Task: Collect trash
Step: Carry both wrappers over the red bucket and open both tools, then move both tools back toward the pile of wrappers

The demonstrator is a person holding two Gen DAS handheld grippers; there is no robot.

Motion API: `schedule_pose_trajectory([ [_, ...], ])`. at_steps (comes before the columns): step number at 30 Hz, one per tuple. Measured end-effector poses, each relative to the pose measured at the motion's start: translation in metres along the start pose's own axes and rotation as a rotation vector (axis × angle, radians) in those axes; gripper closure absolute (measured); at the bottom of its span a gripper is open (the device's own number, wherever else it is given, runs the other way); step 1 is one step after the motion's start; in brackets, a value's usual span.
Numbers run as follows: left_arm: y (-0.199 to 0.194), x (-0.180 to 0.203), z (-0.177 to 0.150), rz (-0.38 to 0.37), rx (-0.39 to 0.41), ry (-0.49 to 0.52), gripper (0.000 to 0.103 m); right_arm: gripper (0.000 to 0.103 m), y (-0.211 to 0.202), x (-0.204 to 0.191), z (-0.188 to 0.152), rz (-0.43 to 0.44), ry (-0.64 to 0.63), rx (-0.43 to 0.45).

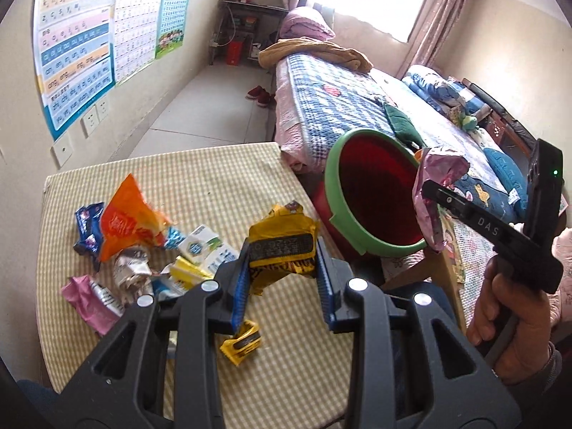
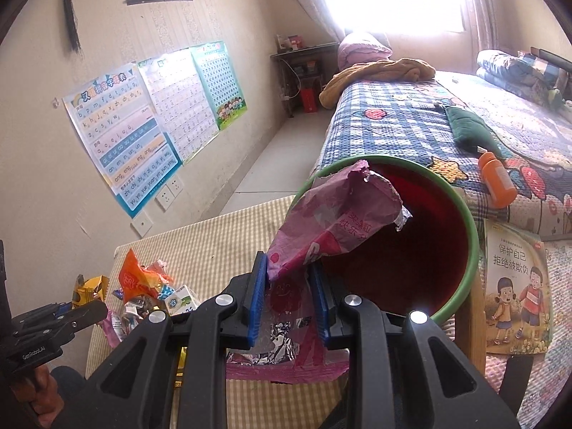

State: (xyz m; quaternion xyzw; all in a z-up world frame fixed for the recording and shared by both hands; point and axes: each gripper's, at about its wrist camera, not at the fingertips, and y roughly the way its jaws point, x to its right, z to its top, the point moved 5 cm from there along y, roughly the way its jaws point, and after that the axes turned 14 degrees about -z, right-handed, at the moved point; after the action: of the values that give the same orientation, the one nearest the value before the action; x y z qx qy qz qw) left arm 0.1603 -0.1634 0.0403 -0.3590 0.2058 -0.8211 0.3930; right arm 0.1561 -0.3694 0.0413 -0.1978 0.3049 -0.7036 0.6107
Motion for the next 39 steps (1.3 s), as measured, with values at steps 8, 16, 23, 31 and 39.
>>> schedule_pose_trajectory([
  [8,0.046,0.053,0.039,-0.121,-0.026,0.051,0.071,0.079,0.008,0.036,0.015,-0.015,-0.015,-0.024],
  [16,0.1,0.074,0.068,-0.198,-0.096,0.047,0.071,0.079,0.037,0.067,0.021,-0.018,-0.007,-0.072],
  [23,0.148,0.083,0.086,-0.221,-0.158,0.053,0.07,0.077,0.066,0.082,0.014,0.004,0.017,-0.124],
  [31,0.188,0.085,0.088,-0.202,-0.213,0.042,0.049,0.057,0.086,0.094,0.009,0.0,0.011,-0.142],
  [39,0.165,0.073,0.104,-0.142,-0.109,-0.006,0.007,0.021,0.073,0.094,0.008,-0.005,0.014,-0.114],
])
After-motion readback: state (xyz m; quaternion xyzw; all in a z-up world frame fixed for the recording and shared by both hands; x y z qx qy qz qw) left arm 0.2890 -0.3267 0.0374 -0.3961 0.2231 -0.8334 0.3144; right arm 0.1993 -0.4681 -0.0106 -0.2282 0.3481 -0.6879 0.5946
